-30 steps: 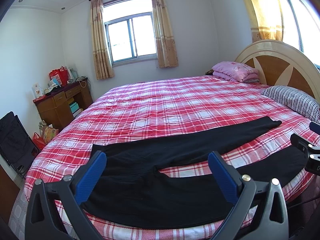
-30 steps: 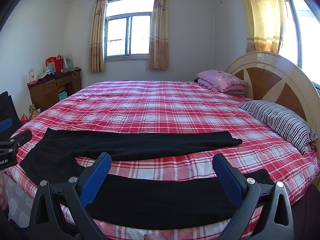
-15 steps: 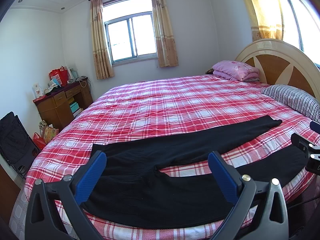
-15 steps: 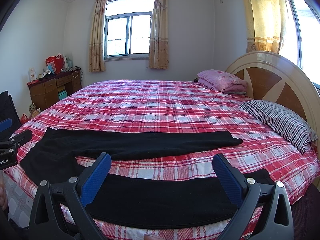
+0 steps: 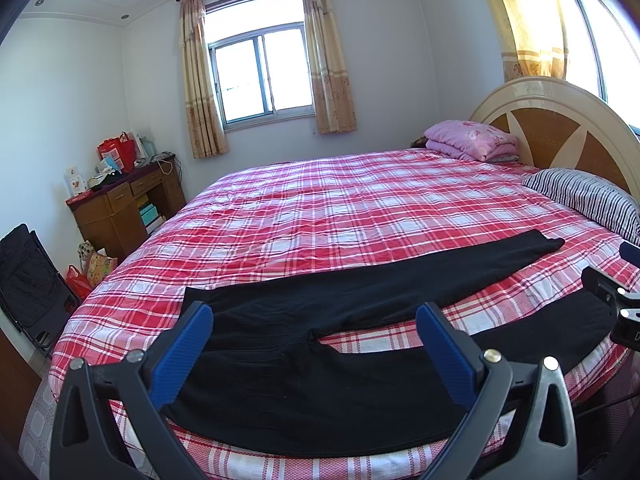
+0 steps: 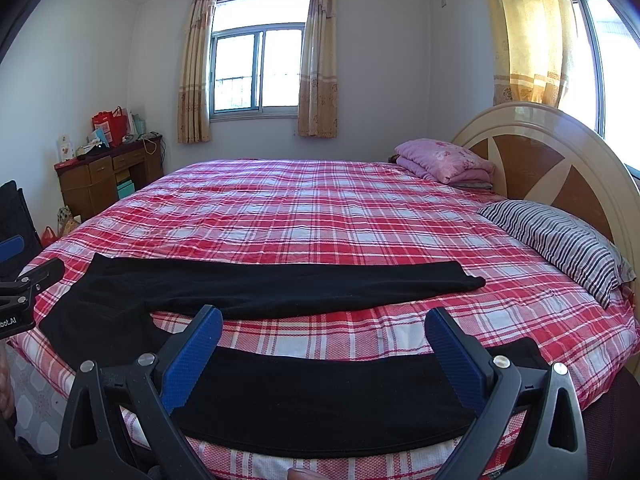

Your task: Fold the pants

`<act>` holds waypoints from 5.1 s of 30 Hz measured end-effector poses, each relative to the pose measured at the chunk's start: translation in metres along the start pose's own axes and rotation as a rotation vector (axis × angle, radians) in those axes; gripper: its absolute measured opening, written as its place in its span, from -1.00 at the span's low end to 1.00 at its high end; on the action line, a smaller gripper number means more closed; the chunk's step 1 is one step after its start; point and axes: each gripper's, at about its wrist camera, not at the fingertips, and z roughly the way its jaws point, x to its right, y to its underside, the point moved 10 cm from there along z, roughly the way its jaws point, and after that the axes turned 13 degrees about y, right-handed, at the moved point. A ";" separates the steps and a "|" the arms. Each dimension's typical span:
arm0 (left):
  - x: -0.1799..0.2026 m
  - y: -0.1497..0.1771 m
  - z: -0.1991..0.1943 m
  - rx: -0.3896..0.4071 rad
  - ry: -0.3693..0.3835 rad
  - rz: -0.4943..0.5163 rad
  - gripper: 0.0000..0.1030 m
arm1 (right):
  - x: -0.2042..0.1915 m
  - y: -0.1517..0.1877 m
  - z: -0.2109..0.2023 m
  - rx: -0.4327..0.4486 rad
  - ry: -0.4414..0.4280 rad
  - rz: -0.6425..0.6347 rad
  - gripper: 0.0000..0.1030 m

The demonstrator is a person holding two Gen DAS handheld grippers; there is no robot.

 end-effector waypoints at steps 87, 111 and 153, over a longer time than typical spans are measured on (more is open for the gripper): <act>-0.265 0.084 0.263 -0.472 0.092 -0.245 -0.61 | 0.235 0.006 0.385 -0.538 0.171 0.148 0.54; -0.267 0.063 0.252 -0.400 0.078 -0.245 -0.67 | 0.192 -0.011 0.389 -0.486 0.053 -0.006 -0.87; -0.257 0.147 0.064 -0.082 0.264 -0.285 0.07 | 0.340 0.124 0.151 -0.416 0.083 0.231 -0.40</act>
